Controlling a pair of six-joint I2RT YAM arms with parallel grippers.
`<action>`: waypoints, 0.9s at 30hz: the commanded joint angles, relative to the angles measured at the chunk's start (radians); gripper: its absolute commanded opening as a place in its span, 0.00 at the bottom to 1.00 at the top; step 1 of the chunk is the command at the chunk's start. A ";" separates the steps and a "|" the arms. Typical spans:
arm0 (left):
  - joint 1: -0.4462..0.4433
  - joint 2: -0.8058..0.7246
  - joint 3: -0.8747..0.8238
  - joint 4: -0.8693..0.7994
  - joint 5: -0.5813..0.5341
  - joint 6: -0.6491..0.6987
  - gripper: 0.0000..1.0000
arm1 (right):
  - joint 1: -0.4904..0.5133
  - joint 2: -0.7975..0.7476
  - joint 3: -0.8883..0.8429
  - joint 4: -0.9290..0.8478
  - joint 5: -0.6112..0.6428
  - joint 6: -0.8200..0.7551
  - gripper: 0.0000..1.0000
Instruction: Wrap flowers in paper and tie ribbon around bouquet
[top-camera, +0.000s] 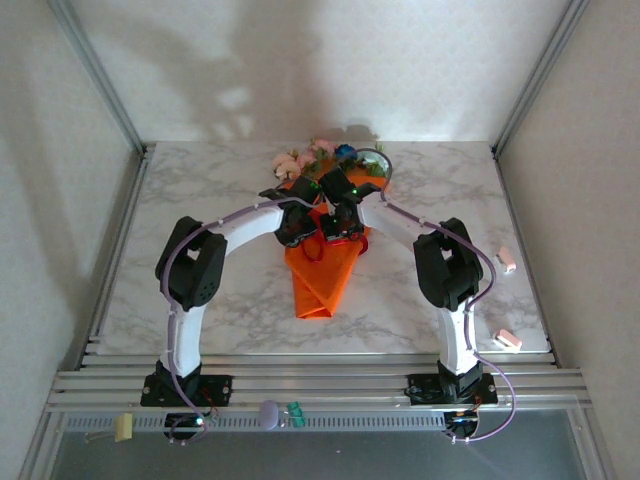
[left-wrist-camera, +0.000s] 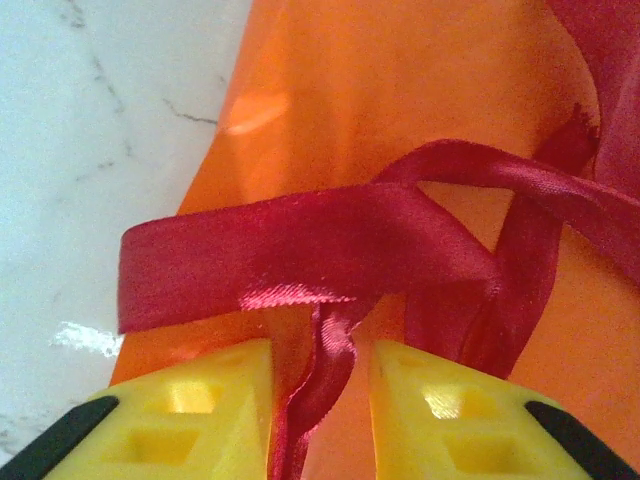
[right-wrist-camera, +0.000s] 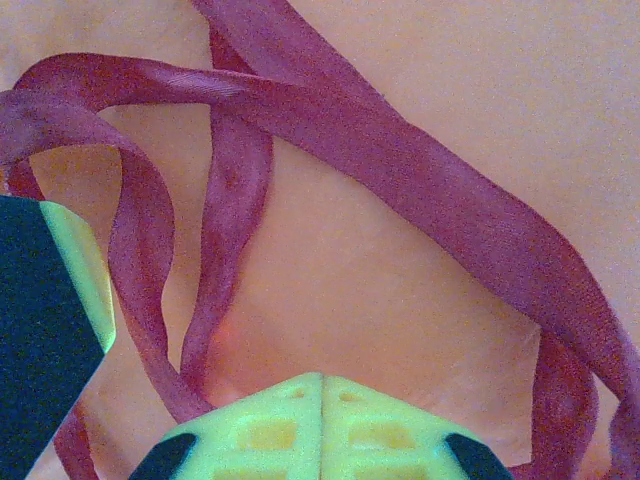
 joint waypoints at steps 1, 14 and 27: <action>-0.018 0.031 0.041 -0.044 -0.033 0.031 0.26 | 0.000 -0.018 -0.016 0.002 -0.006 0.020 0.08; -0.023 -0.112 -0.052 -0.034 -0.012 0.006 0.00 | -0.075 -0.159 -0.081 0.026 0.040 0.160 0.17; -0.020 -0.305 -0.286 0.058 0.146 -0.086 0.00 | -0.153 -0.153 -0.058 0.019 -0.022 0.201 0.25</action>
